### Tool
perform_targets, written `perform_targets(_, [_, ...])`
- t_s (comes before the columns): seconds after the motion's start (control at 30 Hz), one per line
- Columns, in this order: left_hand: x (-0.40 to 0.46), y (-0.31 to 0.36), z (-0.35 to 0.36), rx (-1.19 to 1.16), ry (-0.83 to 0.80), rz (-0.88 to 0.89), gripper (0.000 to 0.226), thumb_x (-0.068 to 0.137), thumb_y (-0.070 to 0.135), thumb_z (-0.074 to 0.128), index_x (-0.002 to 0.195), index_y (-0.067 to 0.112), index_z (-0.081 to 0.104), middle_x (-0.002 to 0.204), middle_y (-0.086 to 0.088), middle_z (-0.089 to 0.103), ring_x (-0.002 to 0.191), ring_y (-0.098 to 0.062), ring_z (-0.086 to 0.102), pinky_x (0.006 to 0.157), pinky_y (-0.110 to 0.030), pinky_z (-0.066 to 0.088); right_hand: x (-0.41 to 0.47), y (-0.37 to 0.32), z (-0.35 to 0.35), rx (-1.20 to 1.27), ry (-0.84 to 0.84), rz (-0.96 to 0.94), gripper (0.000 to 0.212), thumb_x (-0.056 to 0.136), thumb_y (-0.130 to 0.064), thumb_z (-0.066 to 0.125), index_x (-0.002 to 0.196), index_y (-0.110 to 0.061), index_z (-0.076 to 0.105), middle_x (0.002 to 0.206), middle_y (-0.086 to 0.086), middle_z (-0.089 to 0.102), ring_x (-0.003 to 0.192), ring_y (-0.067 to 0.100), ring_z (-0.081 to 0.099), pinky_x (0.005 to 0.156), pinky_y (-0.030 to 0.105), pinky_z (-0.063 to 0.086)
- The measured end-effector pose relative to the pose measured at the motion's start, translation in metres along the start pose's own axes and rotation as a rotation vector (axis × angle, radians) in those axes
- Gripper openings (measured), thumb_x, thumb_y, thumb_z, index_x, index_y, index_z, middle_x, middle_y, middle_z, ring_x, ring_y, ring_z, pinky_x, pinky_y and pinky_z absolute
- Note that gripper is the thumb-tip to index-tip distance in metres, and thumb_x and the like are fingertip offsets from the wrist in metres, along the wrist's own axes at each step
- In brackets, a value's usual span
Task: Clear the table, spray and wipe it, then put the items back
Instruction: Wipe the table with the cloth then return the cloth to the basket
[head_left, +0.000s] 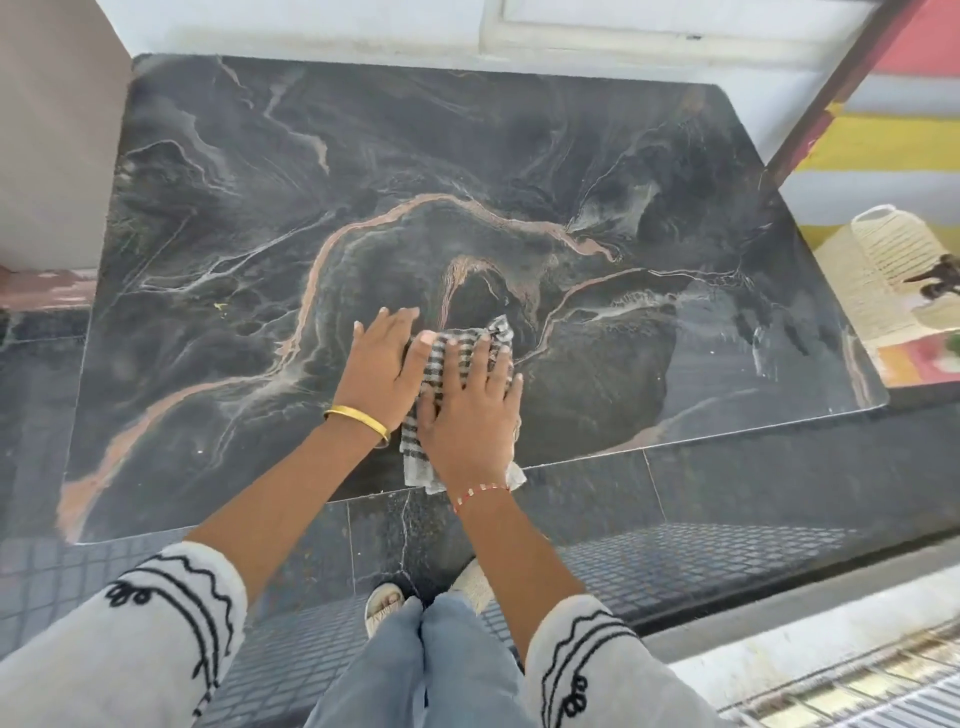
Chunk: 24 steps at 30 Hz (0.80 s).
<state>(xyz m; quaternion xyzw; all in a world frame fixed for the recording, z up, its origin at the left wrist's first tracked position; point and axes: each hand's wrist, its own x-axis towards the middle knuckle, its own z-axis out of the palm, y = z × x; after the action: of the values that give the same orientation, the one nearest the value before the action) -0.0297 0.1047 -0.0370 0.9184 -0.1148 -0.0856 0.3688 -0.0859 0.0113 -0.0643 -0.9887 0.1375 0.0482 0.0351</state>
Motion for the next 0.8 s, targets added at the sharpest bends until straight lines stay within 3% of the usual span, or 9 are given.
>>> perform_targets(0.1, [-0.010,0.000,0.003,-0.010,-0.022,0.010,0.067,0.087,0.046,0.016,0.140,0.008,0.034,0.148,-0.011,0.036,0.144,-0.024,0.016,0.119,-0.039,-0.001,-0.013,0.011,0.000,-0.002,0.010,-0.182,0.057,0.088,-0.043,0.030,0.137,-0.020,0.046,0.142,0.015,0.047,0.131,0.037,0.043,0.104,0.052,0.040])
perform_targets(0.23, [-0.016,0.016,0.022,-0.053,-0.063,0.036,0.066,0.088,0.045,0.017,0.139,0.007,0.035,0.147,-0.010,0.038,0.144,-0.026,0.017,0.119,-0.041,0.000,-0.025,0.039,0.001,-0.027,-0.015,-0.304,0.052,0.089,-0.041,0.033,0.133,-0.020,0.052,0.142,0.011,0.048,0.131,0.034,0.045,0.103,0.052,0.041])
perform_targets(0.43, [-0.024,0.052,0.052,-0.054,-0.132,0.142,0.066,0.087,0.045,0.018,0.140,0.008,0.034,0.147,-0.011,0.037,0.144,-0.026,0.017,0.119,-0.041,0.001,-0.026,0.110,-0.009,-0.023,-0.022,-0.129,0.052,0.088,-0.043,0.032,0.133,-0.026,0.052,0.141,0.008,0.050,0.129,0.032,0.048,0.104,0.054,0.037])
perform_targets(0.6, [-0.024,0.069,0.074,-0.020,-0.176,0.211,0.083,0.081,0.060,0.006,0.140,0.009,0.034,0.147,-0.010,0.037,0.143,-0.025,0.019,0.118,-0.041,0.002,-0.003,0.165,-0.020,-0.045,-0.071,-0.035,0.070,0.083,-0.050,0.002,0.147,-0.033,0.023,0.156,0.004,0.023,0.146,0.029,0.016,0.117,0.050,0.011])
perform_targets(0.7, [-0.016,0.082,0.086,-0.002,-0.185,0.247,0.085,0.078,0.061,0.004,0.139,0.009,0.035,0.146,-0.009,0.039,0.143,-0.025,0.021,0.118,-0.041,0.002,0.008,0.180,-0.021,-0.011,-0.048,0.002,0.070,0.083,-0.051,0.002,0.147,-0.033,0.024,0.157,0.004,0.022,0.146,0.028,0.013,0.118,0.049,0.009])
perform_targets(0.8, [-0.001,0.100,0.100,0.010,-0.191,0.253,0.085,0.078,0.060,0.005,0.140,0.010,0.034,0.147,-0.010,0.038,0.143,-0.024,0.020,0.118,-0.039,0.000,0.018,0.187,-0.019,0.021,-0.014,-0.019,0.062,0.087,-0.049,0.015,0.144,-0.032,0.033,0.155,0.005,0.028,0.144,0.031,0.020,0.116,0.052,0.014])
